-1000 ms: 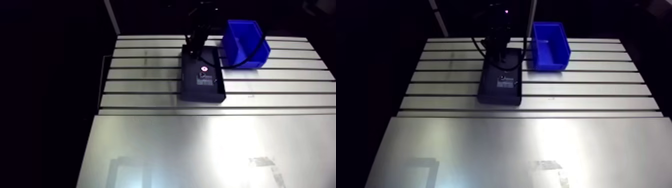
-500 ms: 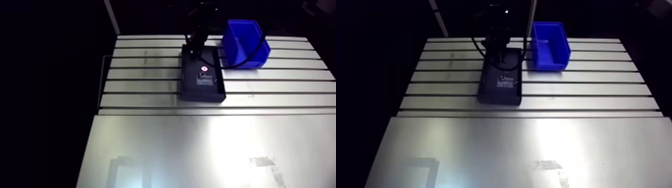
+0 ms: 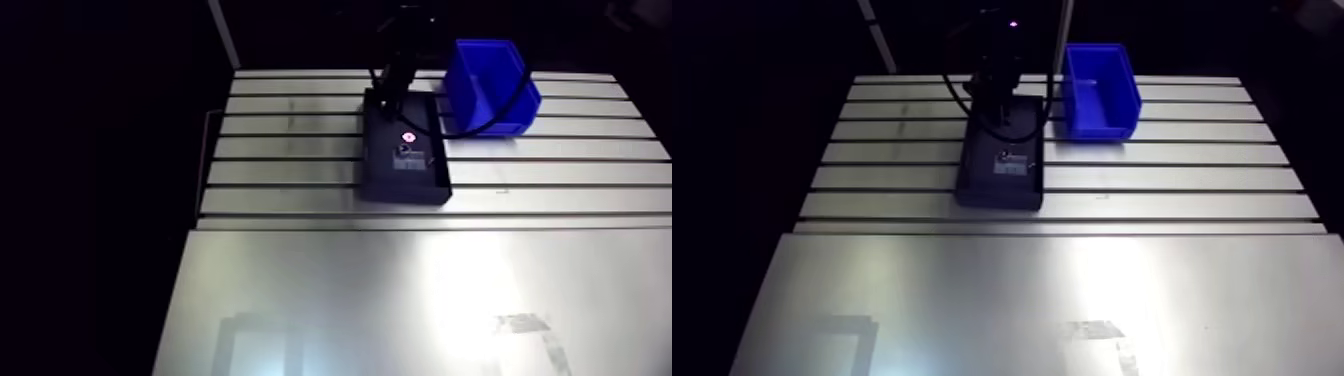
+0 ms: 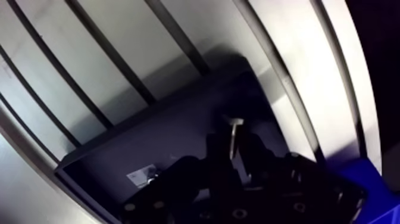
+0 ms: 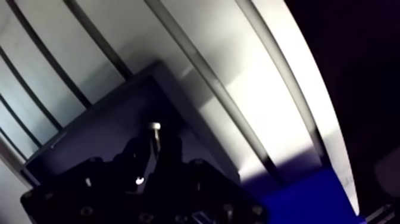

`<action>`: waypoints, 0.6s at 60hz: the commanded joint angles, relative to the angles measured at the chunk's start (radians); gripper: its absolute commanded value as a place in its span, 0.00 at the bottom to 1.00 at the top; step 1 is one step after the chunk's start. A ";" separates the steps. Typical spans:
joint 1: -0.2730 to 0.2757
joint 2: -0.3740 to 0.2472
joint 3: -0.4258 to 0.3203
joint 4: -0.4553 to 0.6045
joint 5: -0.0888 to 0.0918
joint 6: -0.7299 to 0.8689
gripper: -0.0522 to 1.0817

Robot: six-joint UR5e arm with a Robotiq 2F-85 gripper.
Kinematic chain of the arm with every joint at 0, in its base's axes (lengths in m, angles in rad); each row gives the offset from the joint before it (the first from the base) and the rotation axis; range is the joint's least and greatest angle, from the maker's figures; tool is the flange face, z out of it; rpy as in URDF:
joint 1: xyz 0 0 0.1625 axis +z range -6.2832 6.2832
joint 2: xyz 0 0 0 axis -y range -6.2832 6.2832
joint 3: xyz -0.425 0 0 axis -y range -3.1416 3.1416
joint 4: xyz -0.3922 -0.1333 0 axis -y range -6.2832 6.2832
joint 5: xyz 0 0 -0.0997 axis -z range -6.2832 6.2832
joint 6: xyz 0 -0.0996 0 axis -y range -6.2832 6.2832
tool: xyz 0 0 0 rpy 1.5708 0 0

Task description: Pick up the M10 bolt from the tray and put it into the blue bin.

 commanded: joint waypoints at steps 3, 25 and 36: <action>0.000 0.001 0.001 -0.003 0.000 0.000 0.71; -0.001 0.001 0.007 -0.007 0.001 0.000 0.74; -0.007 -0.001 0.003 -0.007 0.003 -0.001 0.83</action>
